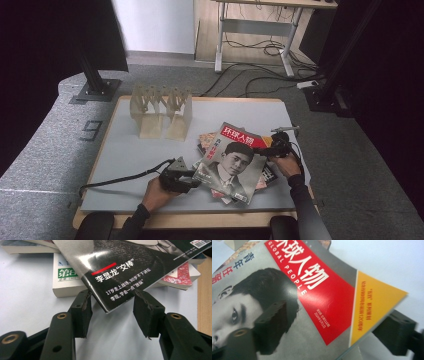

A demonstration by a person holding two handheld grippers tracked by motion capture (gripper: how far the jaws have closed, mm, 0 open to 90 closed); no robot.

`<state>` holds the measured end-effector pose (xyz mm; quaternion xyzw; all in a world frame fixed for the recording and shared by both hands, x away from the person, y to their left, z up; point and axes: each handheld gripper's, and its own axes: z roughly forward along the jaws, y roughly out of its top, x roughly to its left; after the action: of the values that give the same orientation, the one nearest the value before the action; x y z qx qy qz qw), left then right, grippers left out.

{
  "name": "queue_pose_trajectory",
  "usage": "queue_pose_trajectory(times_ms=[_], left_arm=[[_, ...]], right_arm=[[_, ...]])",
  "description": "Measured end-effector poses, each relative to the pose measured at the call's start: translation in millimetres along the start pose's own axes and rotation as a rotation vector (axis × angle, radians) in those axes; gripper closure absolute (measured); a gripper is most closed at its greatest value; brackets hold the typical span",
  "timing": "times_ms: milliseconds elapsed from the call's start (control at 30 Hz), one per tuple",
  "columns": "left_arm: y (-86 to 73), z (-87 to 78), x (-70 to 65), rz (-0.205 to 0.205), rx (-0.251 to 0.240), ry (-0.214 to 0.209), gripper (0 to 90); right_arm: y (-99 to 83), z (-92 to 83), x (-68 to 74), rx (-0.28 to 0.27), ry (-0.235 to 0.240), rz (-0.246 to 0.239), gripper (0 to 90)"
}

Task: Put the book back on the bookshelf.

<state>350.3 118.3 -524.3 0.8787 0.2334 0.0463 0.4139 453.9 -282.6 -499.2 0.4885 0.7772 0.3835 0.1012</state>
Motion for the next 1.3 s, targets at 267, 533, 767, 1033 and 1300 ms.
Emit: queue_pose_trajectory(times_ms=[267, 533, 767, 1033, 1300], left_arm=[[-1.0, 2.0, -0.8, -0.008, 0.000, -0.009, 48.1], [-0.8, 1.2, -1.1, -0.011, -0.002, -0.019, 47.2], [-1.2, 1.6, -0.4, -0.005, 0.025, -0.005, 37.9], [0.6, -3.7, -1.3, -0.012, 0.030, -0.004, 27.0], [4.2, -5.1, 3.3, -0.052, 0.026, -0.033, 19.9]], right_arm=[[6.3, -14.0, 4.5, -0.038, -0.056, -0.025, 52.1], [11.9, -22.8, 14.6, -0.031, -0.116, -0.088, 74.3], [17.9, -31.7, 22.6, -0.021, -0.115, -0.120, 80.7], [22.9, -41.2, 32.5, -0.056, -0.101, -0.126, 85.1], [28.9, -54.5, 44.0, -0.094, -0.097, -0.161, 85.6]])
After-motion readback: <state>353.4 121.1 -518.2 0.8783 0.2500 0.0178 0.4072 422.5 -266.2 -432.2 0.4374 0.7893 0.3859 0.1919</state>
